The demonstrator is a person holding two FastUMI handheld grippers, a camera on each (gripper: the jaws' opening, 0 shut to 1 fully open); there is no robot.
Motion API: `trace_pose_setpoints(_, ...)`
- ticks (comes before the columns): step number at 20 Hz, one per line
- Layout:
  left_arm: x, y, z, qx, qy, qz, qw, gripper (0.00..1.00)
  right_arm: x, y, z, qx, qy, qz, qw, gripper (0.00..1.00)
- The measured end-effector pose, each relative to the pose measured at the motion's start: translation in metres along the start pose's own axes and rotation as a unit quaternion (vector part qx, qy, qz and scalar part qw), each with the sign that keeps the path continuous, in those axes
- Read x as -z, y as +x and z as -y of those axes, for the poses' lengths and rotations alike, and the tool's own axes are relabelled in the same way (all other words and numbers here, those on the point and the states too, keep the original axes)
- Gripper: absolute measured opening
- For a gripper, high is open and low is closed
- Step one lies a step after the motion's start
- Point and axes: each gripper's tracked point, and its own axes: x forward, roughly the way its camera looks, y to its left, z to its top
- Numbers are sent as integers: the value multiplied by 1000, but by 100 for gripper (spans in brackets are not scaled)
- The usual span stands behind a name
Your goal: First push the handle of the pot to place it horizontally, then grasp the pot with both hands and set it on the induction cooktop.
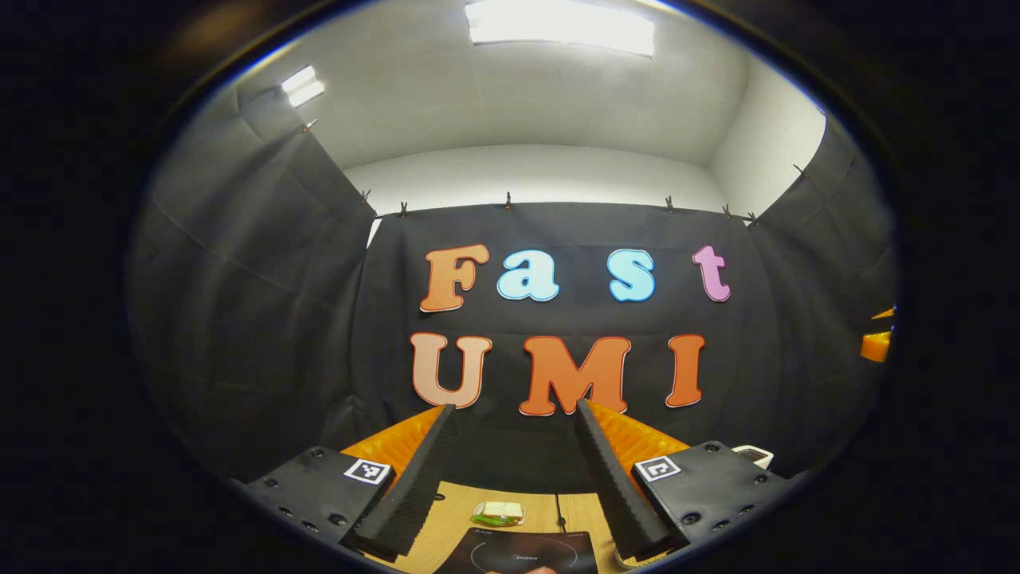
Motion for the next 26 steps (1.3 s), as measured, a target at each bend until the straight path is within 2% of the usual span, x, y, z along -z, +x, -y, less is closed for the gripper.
trace_pose_setpoints(4,7,3,-8,-6,0,2,1000,98,23,-3,-20,-24,19,-38,999,90)
trace_pose_setpoints(6,10,4,-7,-2,-4,-2,1000,98,38,-4,-31,-32,25,-59,997,85)
trace_pose_setpoints(9,21,11,-12,-1,-9,-10,1000,98,63,-7,-47,-53,44,-101,993,73)
trace_pose_setpoints(10,25,13,-14,-1,-11,-14,1000,98,72,-9,-51,-59,52,-118,990,74)
trace_pose_setpoints(11,30,14,-15,-1,-13,-17,1000,98,81,-11,-54,-65,58,-135,987,66)
trace_pose_setpoints(13,37,17,-20,-6,-13,-20,1000,98,100,-14,-64,-79,75,-165,980,60)
trace_pose_setpoints(16,50,24,-29,-17,-20,-29,999,98,146,-23,-81,-100,105,-237,961,50)
trace_pose_setpoints(18,61,26,-30,-17,-21,-41,999,98,170,-26,-79,-91,128,-277,948,39)
trace_pose_setpoints(19,63,27,-31,-18,-20,-44,999,98,181,-26,-81,-89,137,-294,942,30)
trace_pose_setpoints(20,65,26,-36,-24,-17,-45,999,96,189,-28,-87,-93,148,-307,935,25)
trace_pose_setpoints(21,67,29,-42,-33,-13,-44,998,98,198,-29,-91,-97,158,-321,929,18)
trace_pose_setpoints(22,69,30,-46,-41,-11,-45,998,98,208,-30,-97,-104,171,-338,920,15)
trace_pose_setpoints(23,74,29,-48,-47,-11,-47,998,97,217,-33,-103,-112,186,-354,909,11)
trace_pose_setpoints(26,82,33,-49,-51,-9,-53,997,96,251,-53,-125,-130,241,-428,861,2)
